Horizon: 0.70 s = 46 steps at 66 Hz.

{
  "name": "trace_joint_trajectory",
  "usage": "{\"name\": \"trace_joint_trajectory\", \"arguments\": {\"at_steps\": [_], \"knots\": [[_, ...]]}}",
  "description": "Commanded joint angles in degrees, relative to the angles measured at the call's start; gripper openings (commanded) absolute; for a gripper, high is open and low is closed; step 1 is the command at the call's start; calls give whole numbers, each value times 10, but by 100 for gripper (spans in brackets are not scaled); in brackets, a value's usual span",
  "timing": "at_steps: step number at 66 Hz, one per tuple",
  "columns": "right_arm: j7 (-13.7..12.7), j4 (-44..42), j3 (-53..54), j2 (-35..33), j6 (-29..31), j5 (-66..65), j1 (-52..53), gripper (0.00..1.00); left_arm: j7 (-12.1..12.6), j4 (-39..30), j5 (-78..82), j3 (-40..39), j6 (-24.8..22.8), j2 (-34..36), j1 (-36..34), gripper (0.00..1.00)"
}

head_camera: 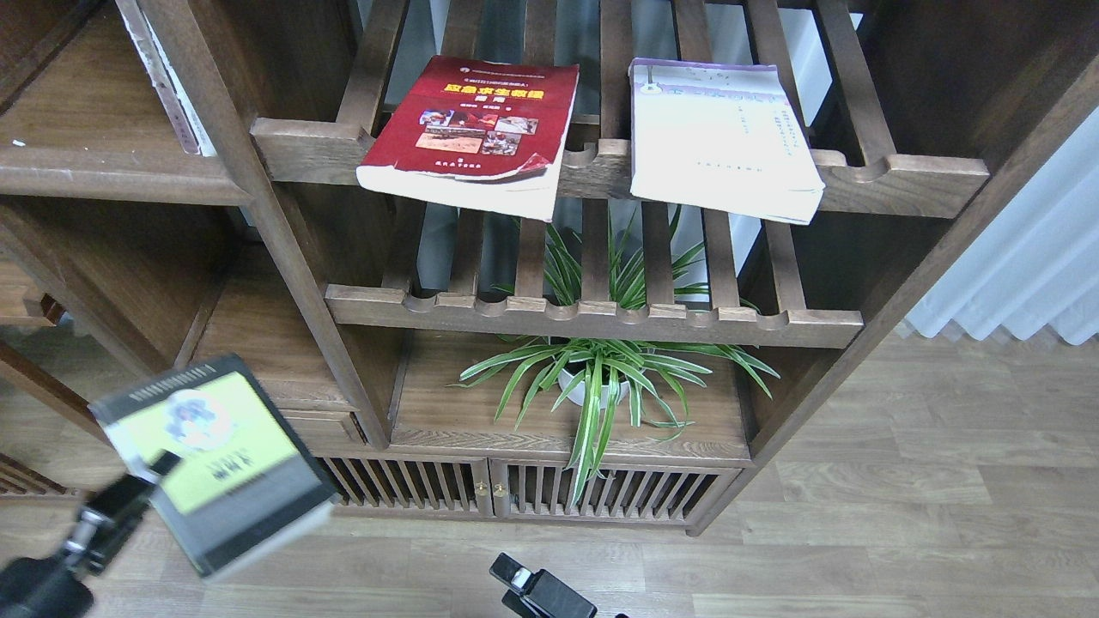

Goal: Organize books on shelf
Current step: 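Carry the black-bordered book with the left gripper toward the side shelf, then place the black-bordered book on the side shelf with the left gripper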

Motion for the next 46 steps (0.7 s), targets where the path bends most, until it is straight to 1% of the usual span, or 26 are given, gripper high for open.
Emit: {"name": "trace_joint_trajectory", "arguments": {"at_steps": [1,3,4,8,15,23,25,30,34,36,37,41,44,46], "knots": [[0,0,0,0,0,0,0,99,16,-6,0,-60,0,33,1,5],[0,0,0,0,0,0,0,99,23,-6,0,-70,0,40,1,5],[-1,0,-1,0,0,0,0,99,31,-5,0,-78,0,47,1,5],[-1,0,-2,0,0,0,0,99,45,-6,0,-94,0,60,-3,5],[-1,-1,-2,0,0,0,0,99,57,-8,0,-125,0,83,-9,5],[-1,-2,-2,0,0,0,0,99,62,-7,1,-160,0,105,-16,5],[-1,-3,-3,0,0,0,0,99,73,-7,1,-188,0,121,-20,5],[-1,-4,-3,0,0,0,0,99,88,-7,1,-201,0,131,-33,5],[-1,-4,-3,0,0,0,0,99,109,-4,2,-203,0,135,-55,5],[-1,-4,-3,0,0,0,0,99,128,0,6,-204,0,135,-74,5],[-1,-4,-3,0,0,0,0,99,142,1,9,-204,0,135,-86,5],[-1,-4,-3,0,0,0,0,99,169,7,21,-204,0,134,-119,5],[-1,-4,-2,0,0,0,0,99,184,12,43,-205,0,130,-151,5],[-1,-4,-2,0,0,0,0,99,190,15,59,-205,0,128,-169,5]]}}
